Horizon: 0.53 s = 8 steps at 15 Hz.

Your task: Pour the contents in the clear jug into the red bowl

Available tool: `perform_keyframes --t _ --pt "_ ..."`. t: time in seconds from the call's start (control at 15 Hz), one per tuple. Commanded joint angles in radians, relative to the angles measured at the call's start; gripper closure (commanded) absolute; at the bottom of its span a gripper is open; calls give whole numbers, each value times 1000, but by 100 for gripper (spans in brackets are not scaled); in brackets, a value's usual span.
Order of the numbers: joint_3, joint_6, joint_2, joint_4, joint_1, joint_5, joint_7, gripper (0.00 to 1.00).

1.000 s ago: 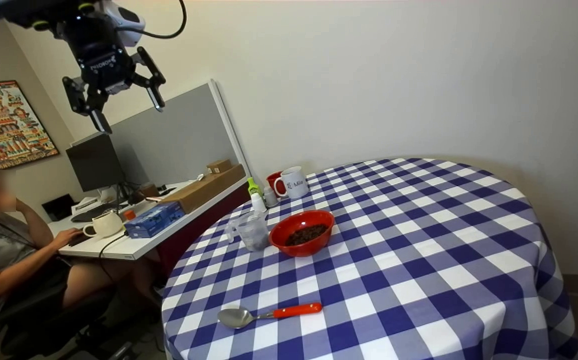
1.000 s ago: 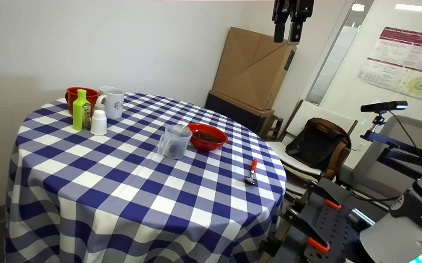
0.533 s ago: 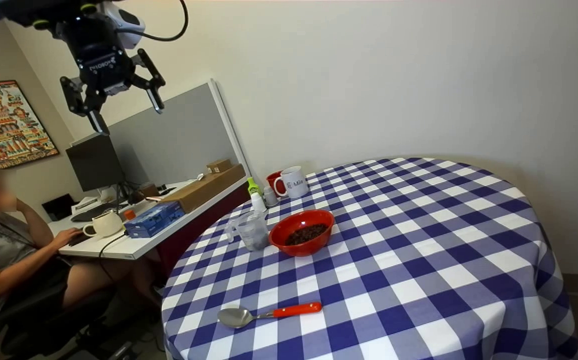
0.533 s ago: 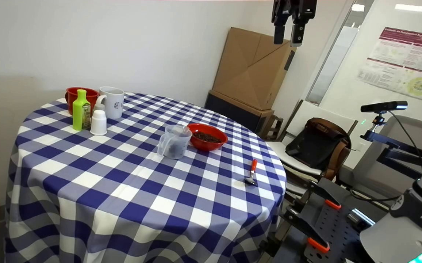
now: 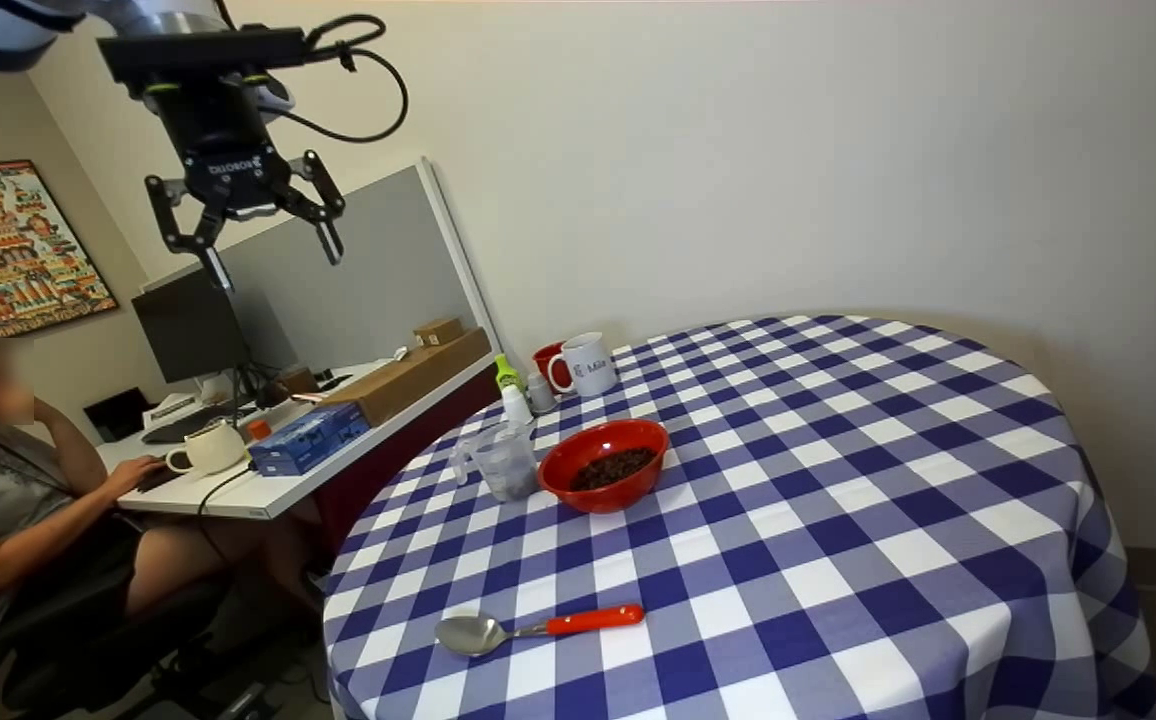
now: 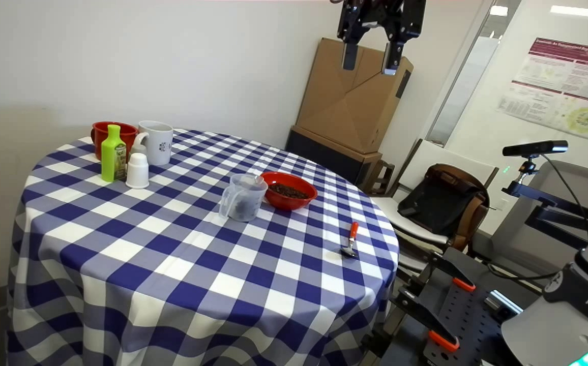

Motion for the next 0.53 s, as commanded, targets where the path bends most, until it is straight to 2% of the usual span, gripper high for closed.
perform_keyframes --t 0.0,0.47 --pt "-17 72 99 36 0 8 -206 0" --pt "12 135 319 132 -32 -30 -557 0"
